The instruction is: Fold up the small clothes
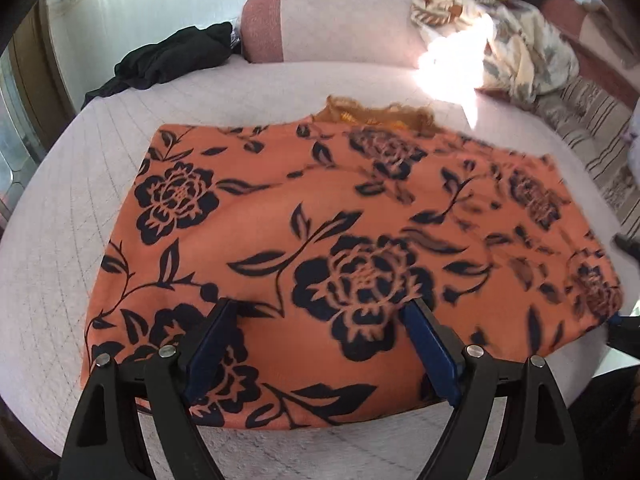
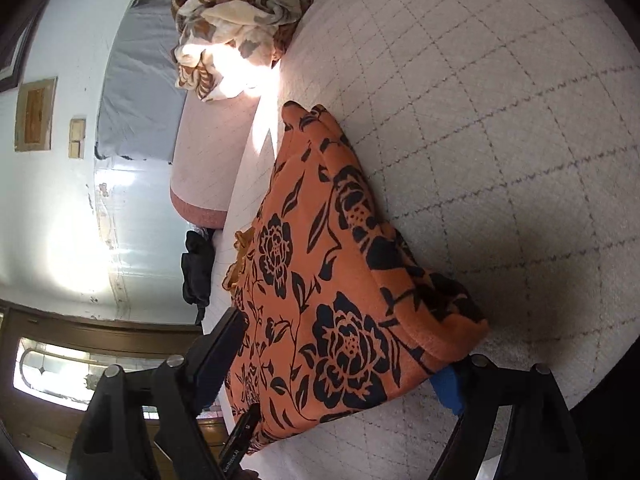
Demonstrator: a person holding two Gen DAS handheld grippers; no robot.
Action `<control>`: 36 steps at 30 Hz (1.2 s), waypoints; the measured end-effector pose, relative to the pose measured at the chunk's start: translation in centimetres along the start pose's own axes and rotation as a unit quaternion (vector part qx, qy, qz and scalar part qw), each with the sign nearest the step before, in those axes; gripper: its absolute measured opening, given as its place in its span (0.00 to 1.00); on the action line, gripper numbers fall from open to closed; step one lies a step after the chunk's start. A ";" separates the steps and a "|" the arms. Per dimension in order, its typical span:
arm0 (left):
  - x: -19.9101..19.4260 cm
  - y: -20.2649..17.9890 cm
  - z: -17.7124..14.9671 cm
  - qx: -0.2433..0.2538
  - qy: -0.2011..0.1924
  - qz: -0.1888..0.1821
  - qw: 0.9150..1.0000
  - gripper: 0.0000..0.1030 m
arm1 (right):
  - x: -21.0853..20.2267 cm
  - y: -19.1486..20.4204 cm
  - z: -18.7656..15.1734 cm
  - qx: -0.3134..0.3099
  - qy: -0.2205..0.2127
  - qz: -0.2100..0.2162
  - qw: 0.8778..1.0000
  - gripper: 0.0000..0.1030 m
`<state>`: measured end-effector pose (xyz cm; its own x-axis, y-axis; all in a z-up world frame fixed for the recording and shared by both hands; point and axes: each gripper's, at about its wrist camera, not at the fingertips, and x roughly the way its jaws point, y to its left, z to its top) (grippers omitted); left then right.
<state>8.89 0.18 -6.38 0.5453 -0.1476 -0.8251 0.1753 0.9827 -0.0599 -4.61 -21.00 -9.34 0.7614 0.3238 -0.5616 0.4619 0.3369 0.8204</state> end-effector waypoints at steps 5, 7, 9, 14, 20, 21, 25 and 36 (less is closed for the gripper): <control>-1.3 -1.0 1.9 -0.004 -0.037 -0.033 0.999 0.83 | 0.7 2.0 0.2 -0.079 0.013 -0.043 0.996 0.19; -0.1 -1.7 2.0 0.011 -0.025 -0.023 0.999 0.83 | 0.0 3.3 -0.2 -0.128 -0.004 -0.074 0.989 0.08; 1.9 -2.3 1.8 0.017 0.002 -0.017 1.000 0.83 | 0.3 3.0 -0.5 -0.147 -0.002 -0.111 0.983 0.08; 2.2 -2.3 2.1 0.015 -0.001 -0.018 1.000 0.83 | 0.1 0.7 0.5 -0.101 0.029 -0.095 0.990 0.26; 4.1 -2.0 2.6 0.020 0.008 -0.021 1.000 0.84 | -4.2 2.3 3.4 -0.133 -0.040 -0.106 0.985 0.74; 4.1 -2.1 2.4 0.025 -0.006 -0.018 1.000 0.85 | -4.1 2.7 4.3 -0.139 -0.042 -0.105 0.984 0.74; 4.2 -2.4 2.4 0.031 -0.005 -0.012 0.999 0.87 | 1.1 4.9 9.0 -0.168 0.010 -0.080 0.983 0.74; 4.4 -2.2 2.4 0.038 -0.010 -0.025 0.999 0.89 | 10.0 10.2 11.4 -0.323 0.077 -0.164 0.929 0.16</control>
<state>12.87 -2.93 -8.58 0.5500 -0.1983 -0.8113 0.2635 0.9630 -0.0567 12.90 -24.36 -5.34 0.5314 0.2157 -0.8192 0.2507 0.8837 0.3953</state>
